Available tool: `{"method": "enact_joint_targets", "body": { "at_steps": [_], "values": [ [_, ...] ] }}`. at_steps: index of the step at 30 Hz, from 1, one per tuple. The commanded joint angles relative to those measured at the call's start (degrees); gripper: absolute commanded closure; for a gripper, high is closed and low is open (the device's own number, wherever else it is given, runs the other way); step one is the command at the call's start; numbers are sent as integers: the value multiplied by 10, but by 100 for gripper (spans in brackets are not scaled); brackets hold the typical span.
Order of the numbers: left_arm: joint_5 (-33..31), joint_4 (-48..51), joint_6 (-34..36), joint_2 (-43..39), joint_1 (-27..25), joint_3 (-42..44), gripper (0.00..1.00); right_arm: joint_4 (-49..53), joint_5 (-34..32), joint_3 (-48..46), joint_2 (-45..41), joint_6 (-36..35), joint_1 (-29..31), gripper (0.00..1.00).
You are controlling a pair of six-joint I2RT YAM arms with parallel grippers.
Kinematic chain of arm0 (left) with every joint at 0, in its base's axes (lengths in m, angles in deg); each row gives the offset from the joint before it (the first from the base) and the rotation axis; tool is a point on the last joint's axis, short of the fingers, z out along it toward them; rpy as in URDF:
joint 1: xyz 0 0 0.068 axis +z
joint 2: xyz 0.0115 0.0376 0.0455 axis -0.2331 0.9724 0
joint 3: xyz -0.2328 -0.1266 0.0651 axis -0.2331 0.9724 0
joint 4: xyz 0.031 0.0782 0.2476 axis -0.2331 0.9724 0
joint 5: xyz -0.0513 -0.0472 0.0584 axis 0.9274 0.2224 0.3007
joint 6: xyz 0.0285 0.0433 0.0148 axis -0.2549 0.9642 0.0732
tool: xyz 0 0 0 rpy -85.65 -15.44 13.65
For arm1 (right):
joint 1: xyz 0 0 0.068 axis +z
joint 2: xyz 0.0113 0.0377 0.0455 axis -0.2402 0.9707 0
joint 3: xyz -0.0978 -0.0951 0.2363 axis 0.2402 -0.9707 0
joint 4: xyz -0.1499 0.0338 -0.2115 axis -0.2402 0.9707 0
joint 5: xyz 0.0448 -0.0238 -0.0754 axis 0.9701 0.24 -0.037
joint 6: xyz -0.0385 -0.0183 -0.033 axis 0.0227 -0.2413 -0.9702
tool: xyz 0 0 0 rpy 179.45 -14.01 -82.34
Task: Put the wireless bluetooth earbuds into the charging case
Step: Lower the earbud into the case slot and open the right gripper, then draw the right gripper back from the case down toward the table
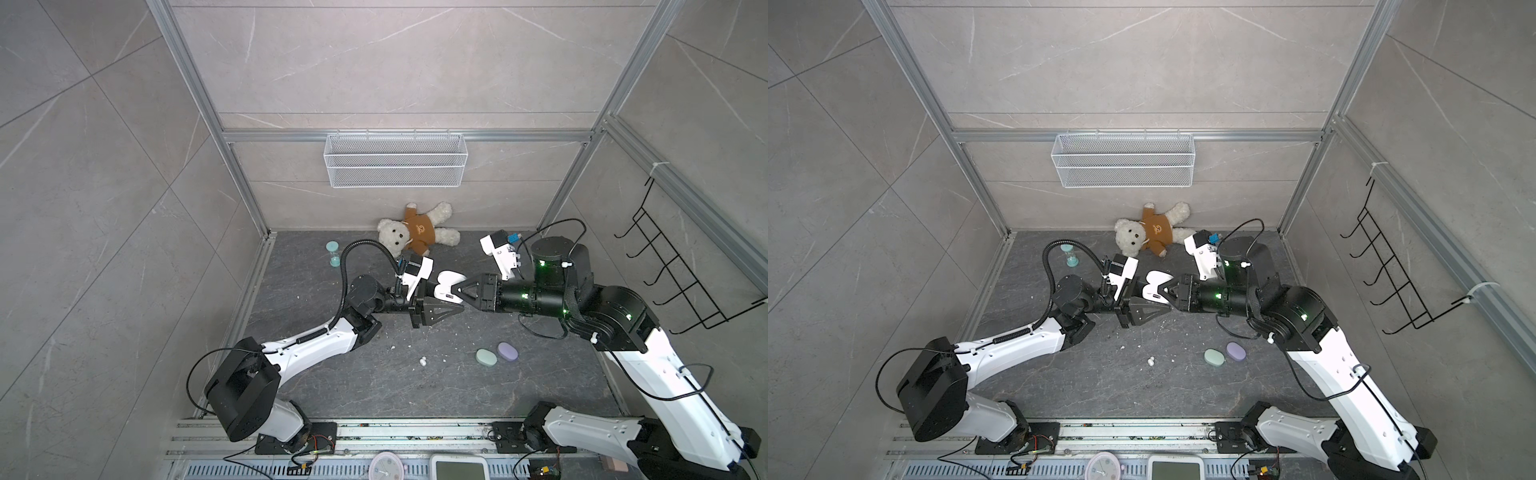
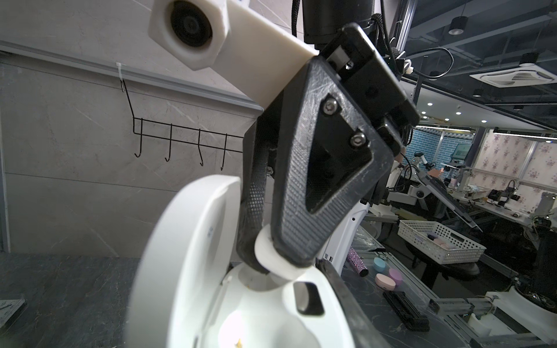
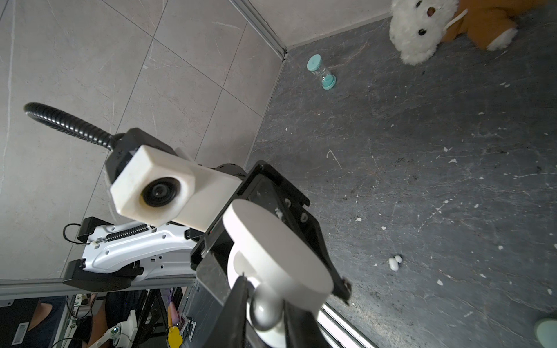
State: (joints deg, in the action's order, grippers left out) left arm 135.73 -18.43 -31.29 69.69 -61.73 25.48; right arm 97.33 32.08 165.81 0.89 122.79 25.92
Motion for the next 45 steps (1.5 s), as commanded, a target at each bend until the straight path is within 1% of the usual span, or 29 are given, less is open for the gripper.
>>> {"method": "enact_joint_targets", "body": {
  "at_steps": [1, 4, 9, 13, 18, 27, 34, 39, 45],
  "values": [
    [13, -28, 13, -27, -4, -10, 82, 11, -15, 5, 2, -5, 2, 71],
    [13, -27, 13, -26, -5, -10, 82, 12, -16, 8, 4, -4, 3, 68],
    [17, -23, 15, -27, -7, -10, 82, 22, -21, 17, 9, -8, 4, 60],
    [17, -22, 14, -29, -8, -7, 82, 33, -30, 25, 15, -18, 9, 56],
    [17, -17, 16, -32, -8, -6, 82, 45, -44, 41, 23, -25, 21, 46],
    [16, -16, 18, -35, -8, -3, 82, 60, -67, 61, 26, -30, 33, 36],
    [15, -12, 20, -36, -8, 2, 82, 61, -67, 69, 26, -31, 38, 30],
    [12, -9, 21, -38, -8, 7, 82, 68, -68, 80, 24, -31, 43, 30],
    [-9, 40, 57, -57, -5, 31, 83, 88, -48, 88, 23, -26, 61, 30]
  ]
}}
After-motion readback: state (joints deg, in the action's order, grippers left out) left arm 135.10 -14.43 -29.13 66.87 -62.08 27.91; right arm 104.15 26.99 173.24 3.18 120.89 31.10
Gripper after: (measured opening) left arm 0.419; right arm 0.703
